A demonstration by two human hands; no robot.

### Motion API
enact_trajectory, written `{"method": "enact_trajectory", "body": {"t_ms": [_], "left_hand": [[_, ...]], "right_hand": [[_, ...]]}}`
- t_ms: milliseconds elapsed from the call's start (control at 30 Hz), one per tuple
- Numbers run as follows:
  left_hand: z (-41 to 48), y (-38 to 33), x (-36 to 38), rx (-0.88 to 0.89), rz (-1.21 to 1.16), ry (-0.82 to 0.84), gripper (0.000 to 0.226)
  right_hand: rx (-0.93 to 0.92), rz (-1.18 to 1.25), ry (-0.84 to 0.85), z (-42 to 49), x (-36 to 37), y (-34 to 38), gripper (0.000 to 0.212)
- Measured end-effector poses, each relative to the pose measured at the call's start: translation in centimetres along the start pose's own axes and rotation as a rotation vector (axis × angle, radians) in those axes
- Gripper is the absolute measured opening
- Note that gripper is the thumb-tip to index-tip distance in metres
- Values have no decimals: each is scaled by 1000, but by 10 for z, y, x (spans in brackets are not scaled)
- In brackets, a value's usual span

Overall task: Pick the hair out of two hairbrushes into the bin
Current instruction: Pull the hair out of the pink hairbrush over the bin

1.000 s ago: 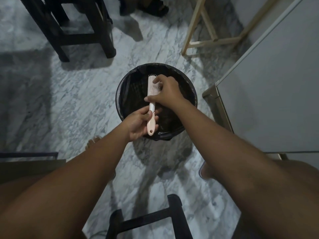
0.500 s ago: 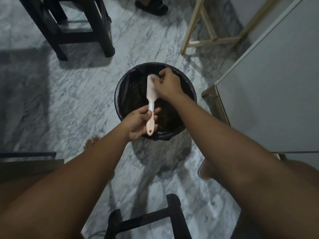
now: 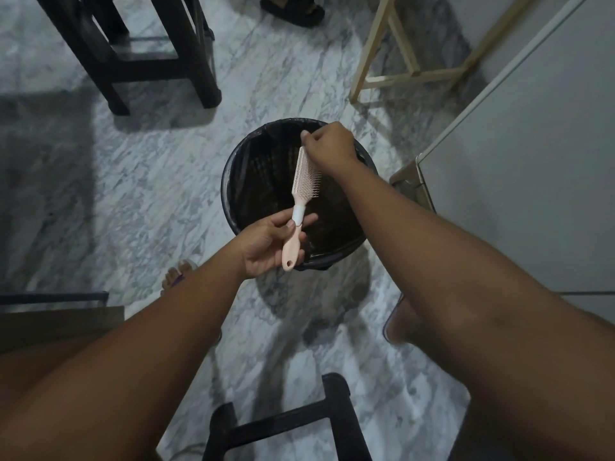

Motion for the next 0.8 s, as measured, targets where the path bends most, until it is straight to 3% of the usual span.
{"method": "enact_trajectory", "body": {"t_ms": [67,167,300,367,433,500,567,700,800], "left_hand": [[1,0,-1,6,-32,10,40],[1,-1,-3,19,-75,30,42],[-1,1,-4,20,-97,35,42],[0,1,-5,44,-139,26,43],[0,0,-6,60,-157,19,44],[1,-1,-4,57,-137,17,43],[1,-1,-3,49,-120,13,43],[1,1,-5,52,-123,-1,43],[1,2,-8,55,-127,-20,43]], "right_hand": [[87,140,-11,0,1,-8,43],[248,497,-32,-11,6,-15,27],[297,646,-114,-25,0,-25,16],[316,712,-88,-32,1,-27,20],[316,800,45,-41,9,-26,35],[261,801,196,-48,15,-25,47],[195,733,237,-49,14,-25,38],[160,522,134,-43,5,-28,23],[155,493,13,-36,-2,-31,23]]}}
Point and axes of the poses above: each hand's wrist, its own z-axis towards the middle knuckle, its own x-axis out of the palm, y = z × x, the point moved 3 cm from there along z, towards the middle knuckle, and after that the axes turned 7 degrees about -x, right-handed, at the moved point
